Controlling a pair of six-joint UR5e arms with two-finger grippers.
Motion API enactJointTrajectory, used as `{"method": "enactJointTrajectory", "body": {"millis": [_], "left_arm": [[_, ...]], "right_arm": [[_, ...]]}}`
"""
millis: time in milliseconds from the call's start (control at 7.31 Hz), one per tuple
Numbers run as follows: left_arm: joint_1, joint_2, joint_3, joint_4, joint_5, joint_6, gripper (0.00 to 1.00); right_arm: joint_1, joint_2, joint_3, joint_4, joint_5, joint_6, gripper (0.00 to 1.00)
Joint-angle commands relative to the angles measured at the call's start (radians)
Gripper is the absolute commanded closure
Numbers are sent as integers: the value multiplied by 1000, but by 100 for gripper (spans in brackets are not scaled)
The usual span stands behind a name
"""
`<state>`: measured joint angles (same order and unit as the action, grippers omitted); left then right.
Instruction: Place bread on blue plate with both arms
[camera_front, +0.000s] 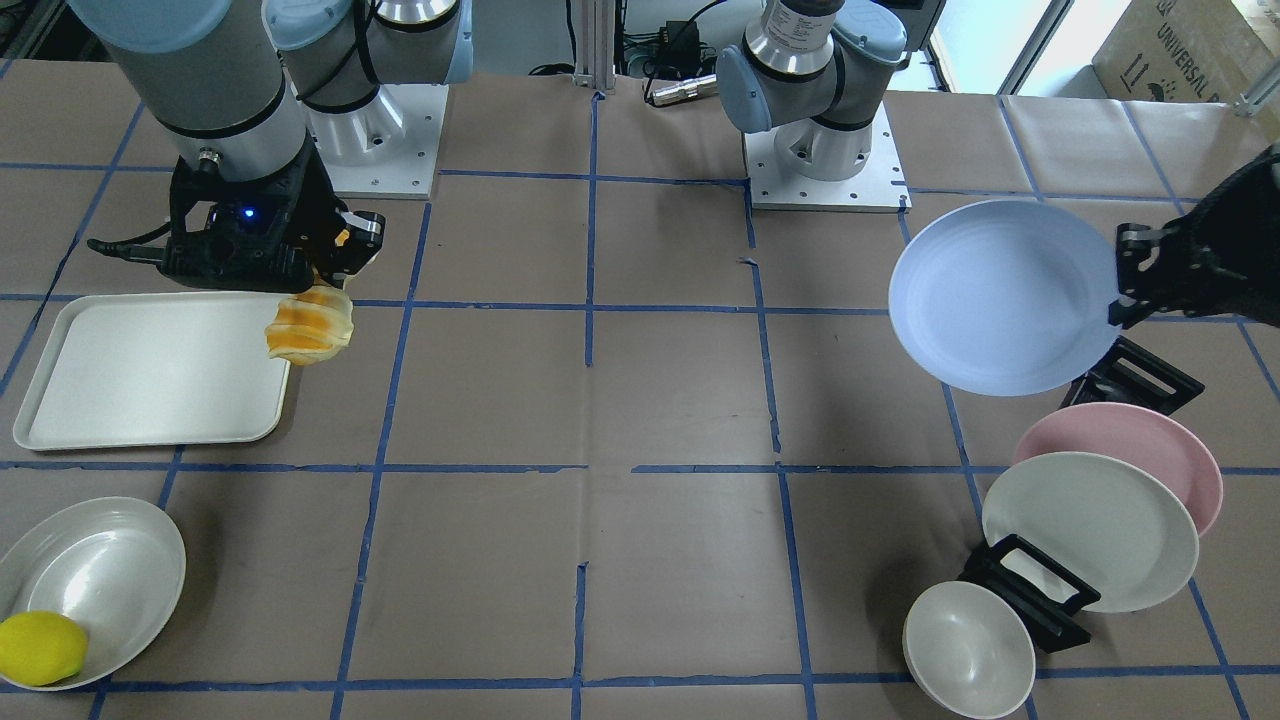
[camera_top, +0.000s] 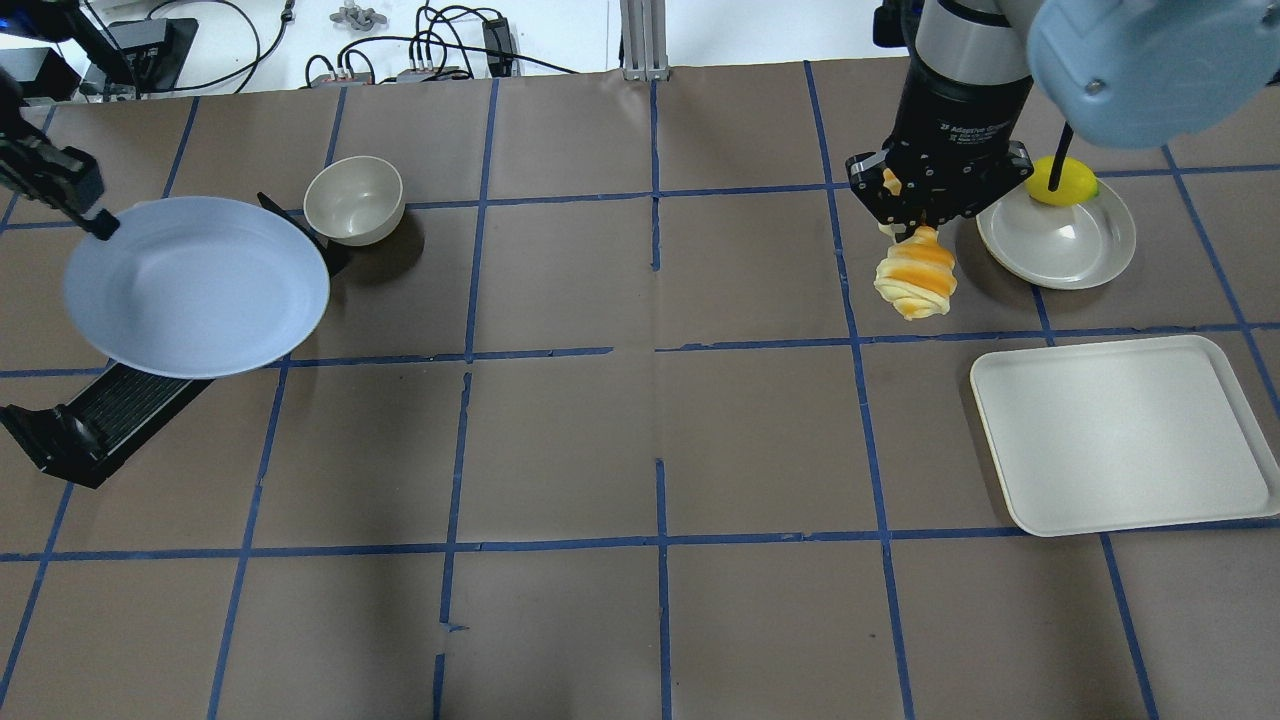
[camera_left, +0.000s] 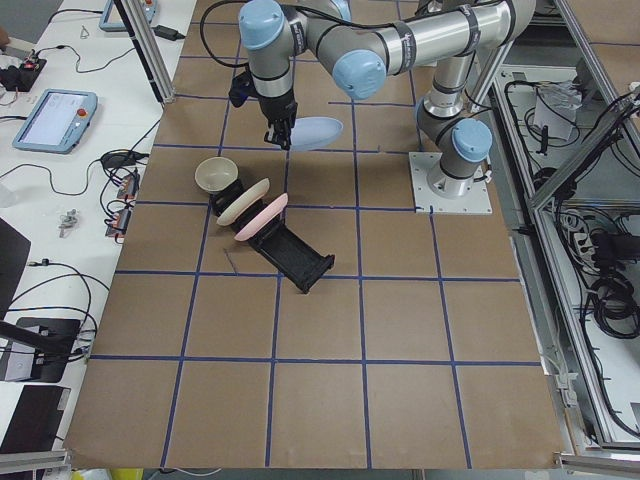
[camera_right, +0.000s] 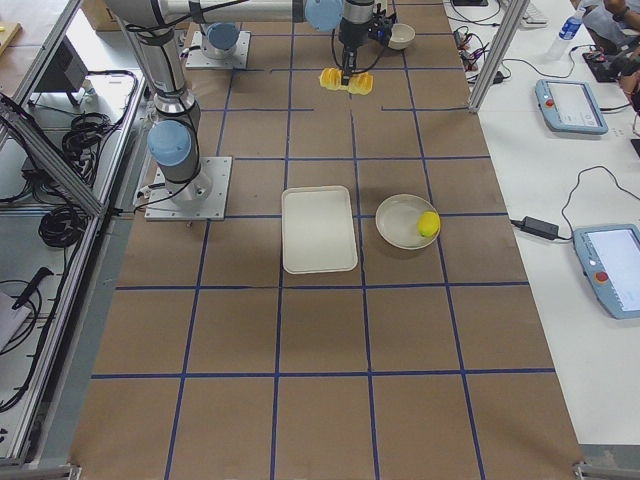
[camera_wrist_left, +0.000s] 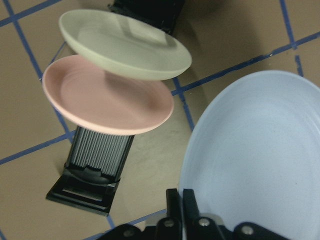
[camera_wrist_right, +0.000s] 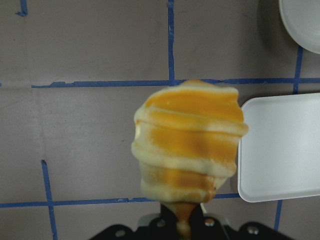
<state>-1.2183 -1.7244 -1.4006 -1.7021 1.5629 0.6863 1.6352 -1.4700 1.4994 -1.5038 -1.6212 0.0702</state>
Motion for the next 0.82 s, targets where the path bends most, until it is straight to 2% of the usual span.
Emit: {"method": "enactJointTrajectory", "body": {"millis": [0, 274, 684], "left_arm": [[-171, -7, -75, 12, -61, -243, 89], [-277, -56, -115, 74, -154, -338, 89], [-395, -208, -124, 257, -184, -479, 89]], "right_arm": [[0, 2, 4, 1, 0, 0, 90], [0, 3, 8, 1, 0, -1, 90], [-2, 7, 28, -12, 0, -15, 91]]}}
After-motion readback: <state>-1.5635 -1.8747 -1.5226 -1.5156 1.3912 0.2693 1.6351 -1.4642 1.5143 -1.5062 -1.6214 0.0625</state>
